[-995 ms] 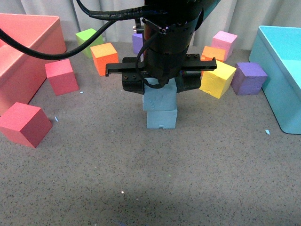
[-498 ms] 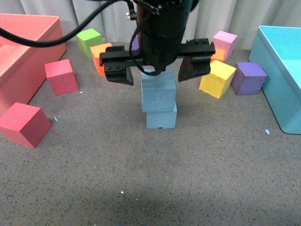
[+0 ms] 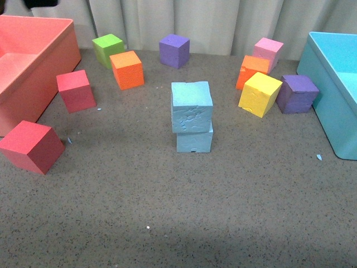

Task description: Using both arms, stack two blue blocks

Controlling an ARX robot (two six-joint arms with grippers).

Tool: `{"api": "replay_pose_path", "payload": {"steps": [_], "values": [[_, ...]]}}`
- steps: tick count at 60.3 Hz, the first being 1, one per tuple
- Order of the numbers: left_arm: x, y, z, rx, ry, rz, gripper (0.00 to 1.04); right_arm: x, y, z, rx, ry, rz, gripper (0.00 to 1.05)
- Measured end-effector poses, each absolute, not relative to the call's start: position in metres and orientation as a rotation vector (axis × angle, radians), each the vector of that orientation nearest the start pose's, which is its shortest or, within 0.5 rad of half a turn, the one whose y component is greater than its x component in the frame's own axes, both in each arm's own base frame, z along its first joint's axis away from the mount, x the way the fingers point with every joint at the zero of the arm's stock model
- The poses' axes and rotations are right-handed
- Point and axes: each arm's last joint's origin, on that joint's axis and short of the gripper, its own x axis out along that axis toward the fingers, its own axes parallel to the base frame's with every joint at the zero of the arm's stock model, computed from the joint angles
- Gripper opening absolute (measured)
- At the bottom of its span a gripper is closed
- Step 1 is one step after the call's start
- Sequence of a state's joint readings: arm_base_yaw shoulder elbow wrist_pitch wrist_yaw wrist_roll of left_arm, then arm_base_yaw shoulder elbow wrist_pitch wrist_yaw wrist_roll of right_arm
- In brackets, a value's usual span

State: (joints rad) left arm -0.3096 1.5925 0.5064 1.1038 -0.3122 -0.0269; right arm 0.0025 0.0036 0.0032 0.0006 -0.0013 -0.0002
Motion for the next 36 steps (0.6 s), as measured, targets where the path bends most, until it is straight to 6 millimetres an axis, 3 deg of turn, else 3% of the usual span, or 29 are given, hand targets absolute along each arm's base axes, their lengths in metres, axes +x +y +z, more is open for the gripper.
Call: {"api": "replay_pose_path", "payload": {"steps": [4,11,19,36], "values": [[0.262,-0.068,0.173,-0.020,0.008,-0.006,0.04,0.098,0.000,0.164,0.000,0.000,0.003,0.95],[0.238,-0.051,0.161,-0.012,0.018,-0.011,0.04,0.098,0.000,0.164,0.000,0.000,0.003,0.95],[0.209,-0.031,0.162,-0.010,0.008,0.000,0.04,0.098,0.000,0.164,0.000,0.000,0.003,0.95],[0.177,-0.017,0.162,-0.007,0.014,-0.005,0.04,0.098,0.000,0.164,0.000,0.000,0.003,0.95]]}}
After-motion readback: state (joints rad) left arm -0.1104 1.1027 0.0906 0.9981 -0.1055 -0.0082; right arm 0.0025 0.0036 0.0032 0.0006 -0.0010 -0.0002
